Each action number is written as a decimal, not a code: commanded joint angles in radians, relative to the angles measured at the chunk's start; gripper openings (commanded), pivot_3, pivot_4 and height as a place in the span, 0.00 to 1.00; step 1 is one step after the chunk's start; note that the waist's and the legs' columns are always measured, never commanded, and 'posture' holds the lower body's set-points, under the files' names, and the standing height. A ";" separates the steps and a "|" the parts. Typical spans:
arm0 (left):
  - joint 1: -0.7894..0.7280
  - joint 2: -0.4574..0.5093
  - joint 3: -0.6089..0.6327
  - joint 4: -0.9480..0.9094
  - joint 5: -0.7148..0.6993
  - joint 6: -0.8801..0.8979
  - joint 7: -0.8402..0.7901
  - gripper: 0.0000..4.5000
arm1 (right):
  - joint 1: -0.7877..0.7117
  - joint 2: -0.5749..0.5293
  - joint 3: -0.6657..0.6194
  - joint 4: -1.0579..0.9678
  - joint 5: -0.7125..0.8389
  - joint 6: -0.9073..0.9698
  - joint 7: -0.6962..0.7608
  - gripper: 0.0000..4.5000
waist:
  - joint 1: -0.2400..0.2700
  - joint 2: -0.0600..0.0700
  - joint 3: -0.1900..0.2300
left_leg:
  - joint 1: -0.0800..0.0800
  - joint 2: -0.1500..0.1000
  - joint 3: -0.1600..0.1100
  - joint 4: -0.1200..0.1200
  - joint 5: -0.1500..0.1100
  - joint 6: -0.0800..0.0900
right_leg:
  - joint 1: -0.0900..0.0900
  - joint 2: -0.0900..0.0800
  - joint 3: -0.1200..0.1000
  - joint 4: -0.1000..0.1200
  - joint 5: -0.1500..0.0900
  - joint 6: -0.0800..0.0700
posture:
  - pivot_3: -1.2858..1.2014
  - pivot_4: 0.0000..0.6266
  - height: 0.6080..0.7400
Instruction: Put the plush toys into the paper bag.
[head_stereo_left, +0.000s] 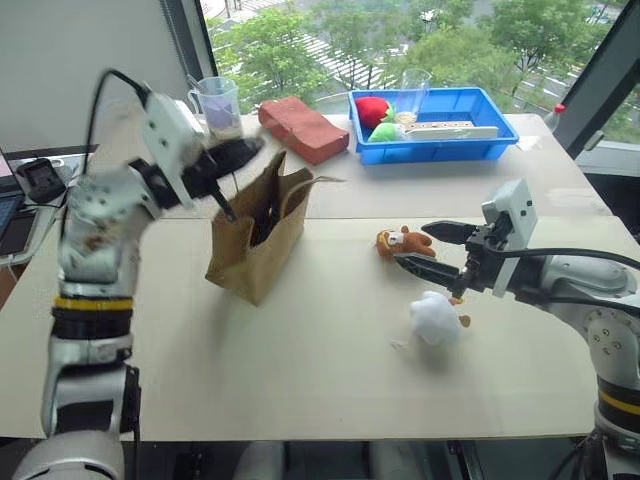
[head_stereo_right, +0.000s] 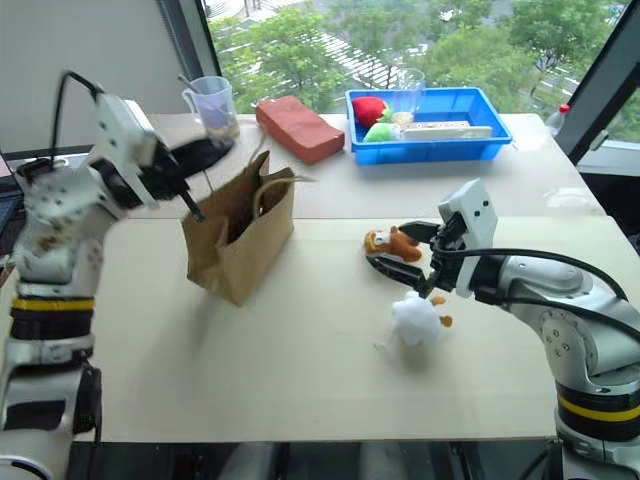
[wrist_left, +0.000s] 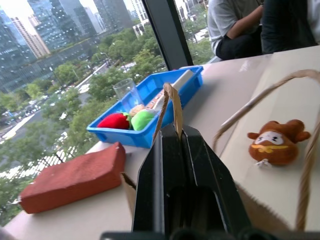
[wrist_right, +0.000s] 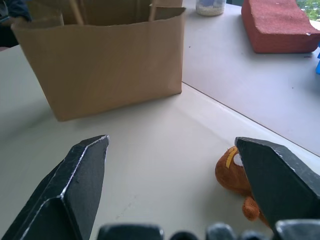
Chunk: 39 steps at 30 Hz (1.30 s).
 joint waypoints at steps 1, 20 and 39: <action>-0.110 0.026 -0.009 0.124 0.044 -0.136 -0.082 0.00 | -0.037 -0.007 0.008 -0.001 -0.010 -0.053 0.009 0.99 | 0.002 0.000 0.000 | 0.000 0.000 0.000 0.000 0.000 0.000 | 0.000 0.000 0.000 0.000 0.000 0.000 | 0.52 0.24 1.00; 0.150 -0.065 -0.164 -0.197 -0.013 -0.087 -0.270 0.00 | -0.058 0.042 0.074 -0.011 -0.069 -0.095 -0.060 0.99 | -0.001 0.000 0.000 | -0.003 0.000 -0.001 0.000 -0.001 0.001 | -0.001 0.000 0.000 0.003 0.000 0.000 | 0.52 0.24 1.00; 0.278 -0.083 -0.067 -0.484 -0.176 0.230 -0.074 0.00 | -0.194 0.531 0.448 0.471 -0.323 -0.385 -0.119 0.00 | -0.006 0.000 0.000 | -0.001 0.000 -0.002 0.000 0.000 0.000 | -0.001 0.000 -0.001 0.004 0.000 0.000 | 0.52 0.24 1.00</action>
